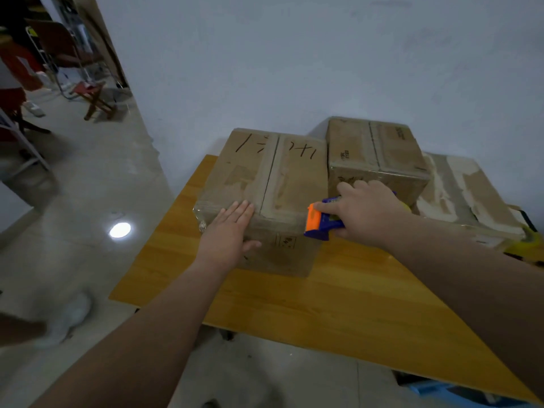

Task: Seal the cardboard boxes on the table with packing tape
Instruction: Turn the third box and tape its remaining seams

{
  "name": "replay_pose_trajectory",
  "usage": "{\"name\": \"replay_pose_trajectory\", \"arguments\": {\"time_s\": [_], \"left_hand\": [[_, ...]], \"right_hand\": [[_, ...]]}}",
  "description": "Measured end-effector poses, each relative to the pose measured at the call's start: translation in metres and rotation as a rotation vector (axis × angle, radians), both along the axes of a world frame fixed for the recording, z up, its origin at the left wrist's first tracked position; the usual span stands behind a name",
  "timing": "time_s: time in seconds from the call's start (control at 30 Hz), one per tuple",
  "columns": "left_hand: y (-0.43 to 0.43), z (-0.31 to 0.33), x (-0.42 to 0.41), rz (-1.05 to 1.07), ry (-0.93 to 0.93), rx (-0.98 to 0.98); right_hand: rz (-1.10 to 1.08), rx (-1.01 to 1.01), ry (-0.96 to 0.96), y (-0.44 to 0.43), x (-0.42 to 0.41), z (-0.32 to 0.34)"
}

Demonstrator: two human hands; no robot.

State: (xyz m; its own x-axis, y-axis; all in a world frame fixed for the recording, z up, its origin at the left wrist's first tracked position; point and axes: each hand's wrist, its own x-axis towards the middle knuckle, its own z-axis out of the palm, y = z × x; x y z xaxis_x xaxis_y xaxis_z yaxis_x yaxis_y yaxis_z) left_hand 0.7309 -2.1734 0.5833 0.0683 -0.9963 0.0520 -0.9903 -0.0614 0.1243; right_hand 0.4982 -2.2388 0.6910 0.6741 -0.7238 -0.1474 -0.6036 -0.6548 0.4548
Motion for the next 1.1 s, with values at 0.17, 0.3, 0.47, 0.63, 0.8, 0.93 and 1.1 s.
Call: {"name": "replay_pose_trajectory", "arguments": {"time_s": [0.17,0.3,0.47,0.63,0.8,0.93,1.1], "left_hand": [[0.003,0.003,-0.015,0.056,-0.097,0.04],[0.0,0.005,-0.052,0.183,-0.111,0.053],[0.001,-0.002,-0.071,-0.064,-0.068,-0.012],[-0.001,0.004,-0.048,-0.151,-0.237,-0.006],[-0.005,0.01,-0.037,-0.071,-0.263,0.069],[-0.011,0.013,-0.037,-0.072,-0.287,0.097],[-0.012,0.01,-0.033,-0.085,-0.316,0.102]], "right_hand": [[-0.013,0.011,0.008,0.0,0.003,-0.003],[-0.039,0.023,-0.002,0.002,0.002,-0.004],[-0.057,0.049,-0.046,-0.001,0.0,-0.009],[-0.074,0.061,-0.105,0.002,0.001,-0.011],[-0.052,0.048,-0.17,0.016,0.026,-0.019],[0.003,0.038,-0.186,0.013,0.019,-0.014],[0.009,0.062,-0.081,0.009,-0.049,-0.001]]}}
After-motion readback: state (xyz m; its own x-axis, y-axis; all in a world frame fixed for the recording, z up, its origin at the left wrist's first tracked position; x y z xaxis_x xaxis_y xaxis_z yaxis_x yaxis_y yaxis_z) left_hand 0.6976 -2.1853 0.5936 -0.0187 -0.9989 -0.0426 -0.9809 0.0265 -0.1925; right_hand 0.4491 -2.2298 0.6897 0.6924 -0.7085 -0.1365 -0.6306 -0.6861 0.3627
